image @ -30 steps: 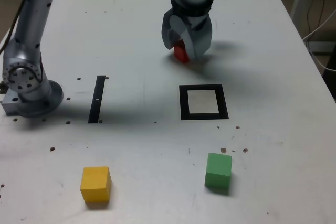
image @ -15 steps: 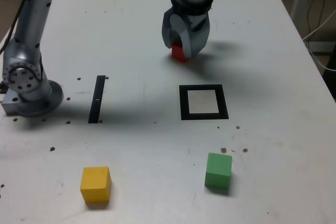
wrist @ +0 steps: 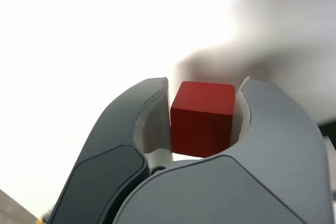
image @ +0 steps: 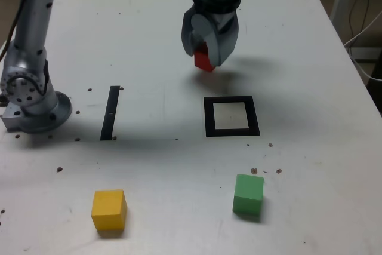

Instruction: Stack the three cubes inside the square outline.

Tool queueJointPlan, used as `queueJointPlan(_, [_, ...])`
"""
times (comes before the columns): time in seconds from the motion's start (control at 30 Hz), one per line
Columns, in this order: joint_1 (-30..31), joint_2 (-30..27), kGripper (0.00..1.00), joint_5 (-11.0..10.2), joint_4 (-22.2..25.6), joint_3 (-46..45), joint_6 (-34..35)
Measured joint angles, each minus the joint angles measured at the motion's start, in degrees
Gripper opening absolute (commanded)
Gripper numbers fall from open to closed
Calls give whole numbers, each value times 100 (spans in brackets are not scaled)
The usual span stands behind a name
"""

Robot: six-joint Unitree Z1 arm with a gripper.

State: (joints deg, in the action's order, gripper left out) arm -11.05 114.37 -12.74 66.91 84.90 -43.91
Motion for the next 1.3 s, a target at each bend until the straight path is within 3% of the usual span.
queueJointPlan(0.07, [199, -33, 44, 147, 122, 27, 398])
queueJointPlan(0.27, [665, -127, 44, 270, 280, 140, 1160])
queueJointPlan(0.6, [1537, -214, 44, 314, 659, 415, 3085])
queueJointPlan(0.83, [1724, -58, 44, 660, 673, 517, 4458])
queueJointPlan(0.97, [1730, 176, 44, 767, 666, 541, 4596])
queueJointPlan(1.3, [1730, 491, 44, 772, 613, 563, 4611])
